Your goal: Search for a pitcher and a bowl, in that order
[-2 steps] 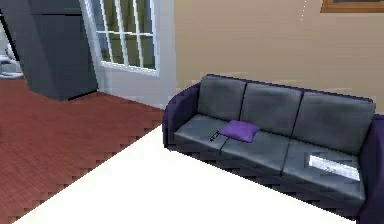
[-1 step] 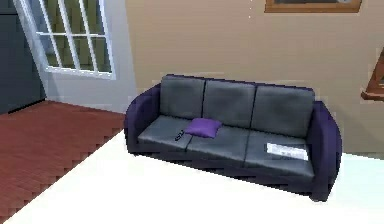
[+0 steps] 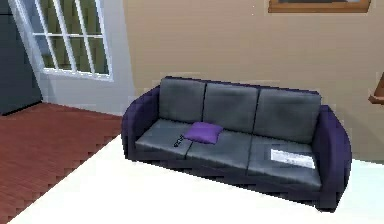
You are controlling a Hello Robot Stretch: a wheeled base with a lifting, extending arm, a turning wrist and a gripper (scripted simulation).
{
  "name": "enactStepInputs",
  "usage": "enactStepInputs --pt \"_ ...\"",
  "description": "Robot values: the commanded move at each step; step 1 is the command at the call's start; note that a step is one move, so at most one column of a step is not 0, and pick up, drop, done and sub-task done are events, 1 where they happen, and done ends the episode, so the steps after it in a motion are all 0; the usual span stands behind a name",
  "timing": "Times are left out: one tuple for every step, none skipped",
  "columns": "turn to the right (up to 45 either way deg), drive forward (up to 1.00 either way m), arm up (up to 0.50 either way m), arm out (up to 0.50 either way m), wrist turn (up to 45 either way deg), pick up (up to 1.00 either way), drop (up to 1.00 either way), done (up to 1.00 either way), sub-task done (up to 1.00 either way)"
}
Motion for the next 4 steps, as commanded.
enactStepInputs --pt "-45.0 0.00 0.00 0.00 0.0 0.00 0.00 0.00 0.00" --pt "-42.0 0.00 0.00 0.00 0.0 0.00 0.00 0.00 0.00" --pt "0.0 0.40 0.00 0.00 0.0 0.00 0.00 0.00 0.00" --pt "-3.0 0.00 0.00 0.00 0.0 0.00 0.00 0.00 0.00"
